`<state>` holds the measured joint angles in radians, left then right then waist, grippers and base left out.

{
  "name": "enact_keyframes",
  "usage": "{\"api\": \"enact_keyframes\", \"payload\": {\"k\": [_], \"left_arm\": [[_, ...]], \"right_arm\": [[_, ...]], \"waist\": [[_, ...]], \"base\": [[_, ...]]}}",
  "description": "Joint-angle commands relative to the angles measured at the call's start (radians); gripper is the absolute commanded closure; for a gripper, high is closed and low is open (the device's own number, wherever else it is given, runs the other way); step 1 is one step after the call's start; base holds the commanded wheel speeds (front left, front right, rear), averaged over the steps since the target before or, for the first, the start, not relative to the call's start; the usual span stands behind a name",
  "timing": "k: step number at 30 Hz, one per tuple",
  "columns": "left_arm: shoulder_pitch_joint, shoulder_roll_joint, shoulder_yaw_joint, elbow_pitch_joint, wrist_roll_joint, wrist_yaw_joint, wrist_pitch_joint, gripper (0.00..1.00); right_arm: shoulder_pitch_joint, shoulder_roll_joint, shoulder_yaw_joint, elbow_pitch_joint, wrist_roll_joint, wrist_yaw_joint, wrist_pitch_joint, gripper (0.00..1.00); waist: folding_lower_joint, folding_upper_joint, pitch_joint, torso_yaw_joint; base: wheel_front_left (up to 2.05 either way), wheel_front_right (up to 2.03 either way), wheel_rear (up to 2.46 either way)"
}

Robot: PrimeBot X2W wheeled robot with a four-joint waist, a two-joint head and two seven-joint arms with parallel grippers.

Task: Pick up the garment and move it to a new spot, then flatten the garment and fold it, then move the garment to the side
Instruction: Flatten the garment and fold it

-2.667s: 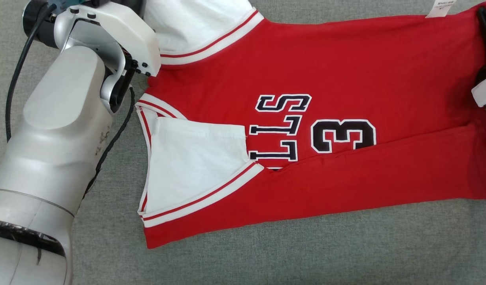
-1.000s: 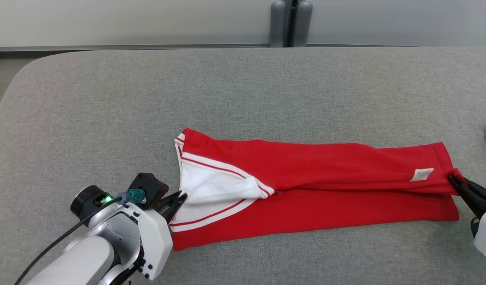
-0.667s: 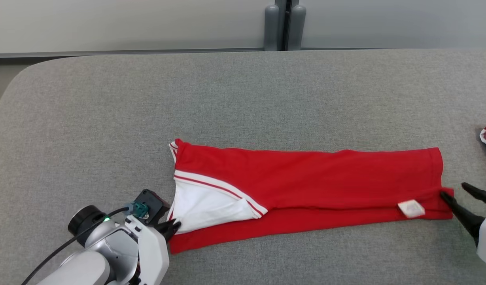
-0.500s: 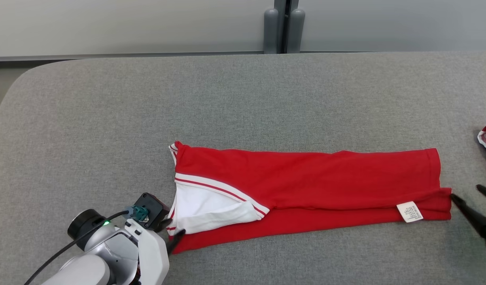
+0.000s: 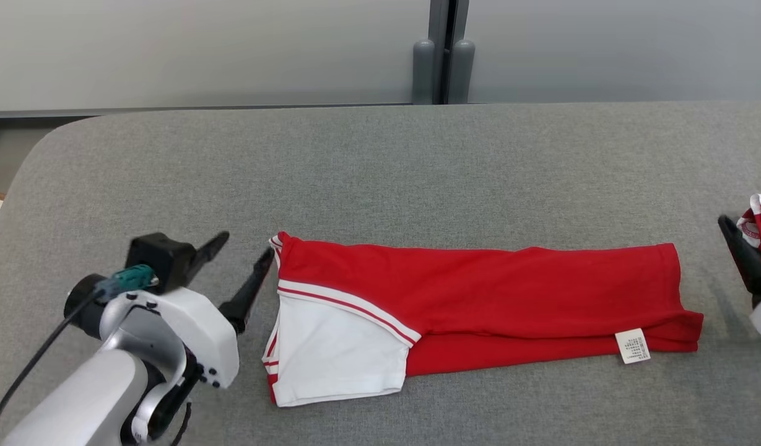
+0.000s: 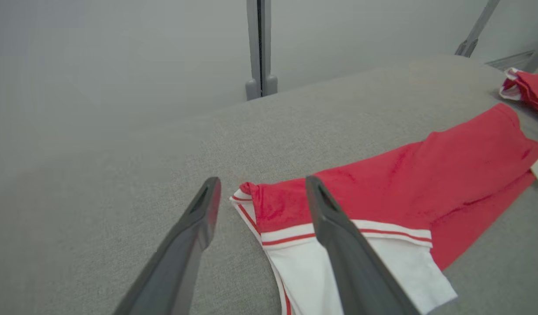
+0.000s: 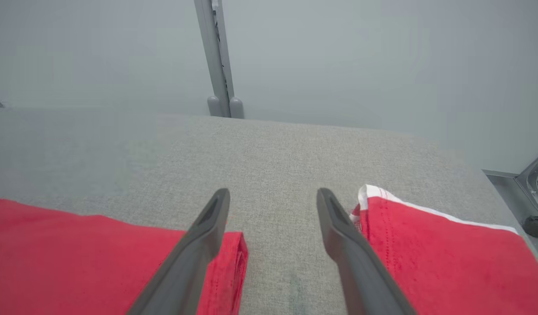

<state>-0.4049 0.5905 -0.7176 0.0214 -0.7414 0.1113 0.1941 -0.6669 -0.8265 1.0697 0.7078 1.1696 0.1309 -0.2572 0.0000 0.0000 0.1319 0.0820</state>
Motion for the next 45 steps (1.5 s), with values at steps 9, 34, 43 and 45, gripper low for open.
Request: {"api": "enact_keyframes", "payload": {"k": [9,34,43,45], "left_arm": [[0.035,-0.153,0.167,0.060,-0.038,0.067,-0.389,0.00],[0.320,-0.538,0.597,0.141,0.460,-0.083,-0.458,0.00],[0.289,-0.538,0.572,0.151,0.454,-0.085,-0.458,0.00],[0.290,-0.537,0.564,0.152,0.455,-0.086,-0.458,0.00]], "right_arm": [[0.128,0.136,-0.487,-0.173,-0.257,0.000,-0.009,0.00],[0.547,0.448,-0.838,-0.474,-0.656,0.000,-0.007,0.00],[0.499,0.482,-0.896,-0.294,-0.624,0.000,-0.007,0.00],[0.479,0.498,-0.914,-0.236,-0.607,0.000,-0.007,0.00]], "waist": [[0.0000,0.0000,-0.023,-0.010],[0.0000,0.0000,0.004,0.009],[0.0000,0.0000,0.027,0.020],[0.0000,0.0000,0.034,0.024]], "base": [[0.00,0.00,0.00],[0.00,0.00,0.00],[0.00,0.00,0.00],[0.00,0.00,0.00]]}}
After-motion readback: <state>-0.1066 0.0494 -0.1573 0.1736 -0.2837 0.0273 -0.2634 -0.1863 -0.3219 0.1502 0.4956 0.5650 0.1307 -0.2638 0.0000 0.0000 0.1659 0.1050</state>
